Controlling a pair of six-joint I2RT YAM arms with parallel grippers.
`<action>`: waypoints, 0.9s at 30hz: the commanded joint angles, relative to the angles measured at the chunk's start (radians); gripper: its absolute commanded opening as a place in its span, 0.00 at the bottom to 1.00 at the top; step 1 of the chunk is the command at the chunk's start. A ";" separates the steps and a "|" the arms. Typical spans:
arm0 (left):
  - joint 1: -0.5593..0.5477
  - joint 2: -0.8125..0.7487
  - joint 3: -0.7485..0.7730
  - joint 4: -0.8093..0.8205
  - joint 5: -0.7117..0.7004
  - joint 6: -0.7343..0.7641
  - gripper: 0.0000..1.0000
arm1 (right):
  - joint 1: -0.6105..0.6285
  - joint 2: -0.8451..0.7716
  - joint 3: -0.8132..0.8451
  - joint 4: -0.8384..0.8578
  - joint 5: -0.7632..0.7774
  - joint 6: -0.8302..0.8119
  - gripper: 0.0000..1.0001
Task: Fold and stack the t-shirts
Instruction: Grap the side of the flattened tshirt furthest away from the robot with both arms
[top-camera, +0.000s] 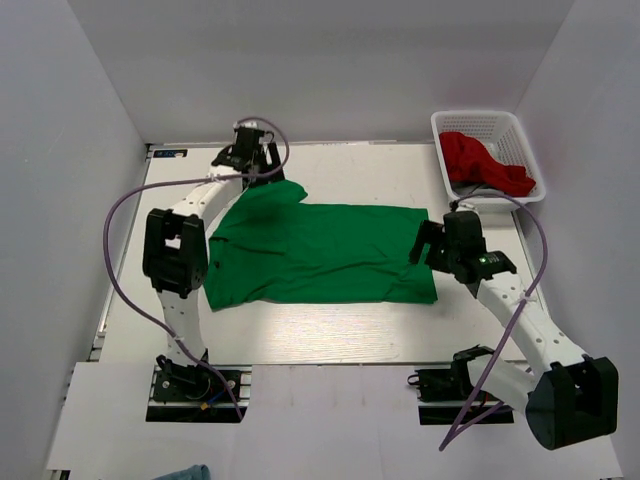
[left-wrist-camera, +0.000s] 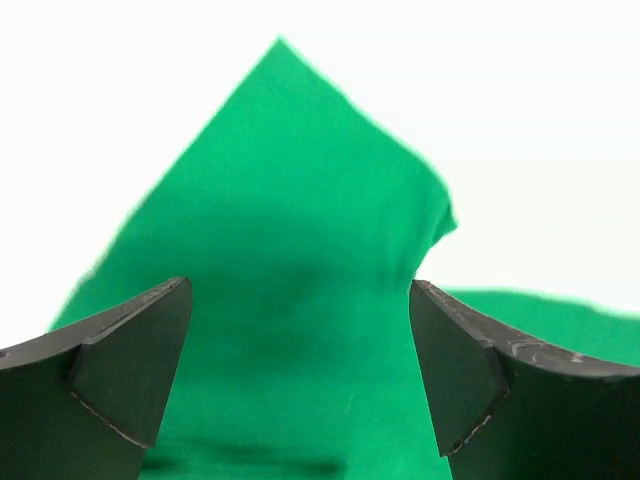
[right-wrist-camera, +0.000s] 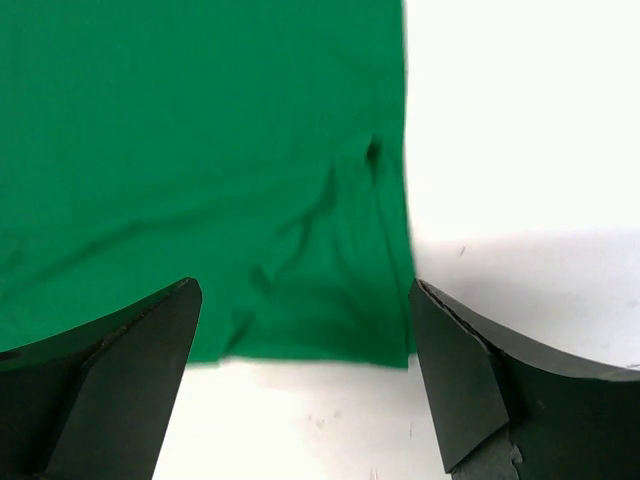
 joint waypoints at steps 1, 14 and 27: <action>0.006 0.084 0.218 -0.076 -0.151 0.031 0.99 | -0.003 0.020 0.088 0.032 0.153 0.025 0.90; 0.059 0.441 0.583 -0.038 -0.010 0.041 0.99 | -0.007 0.161 0.205 0.084 0.213 0.021 0.90; 0.059 0.530 0.560 -0.023 0.008 0.088 0.74 | -0.010 0.207 0.197 0.092 0.200 0.022 0.90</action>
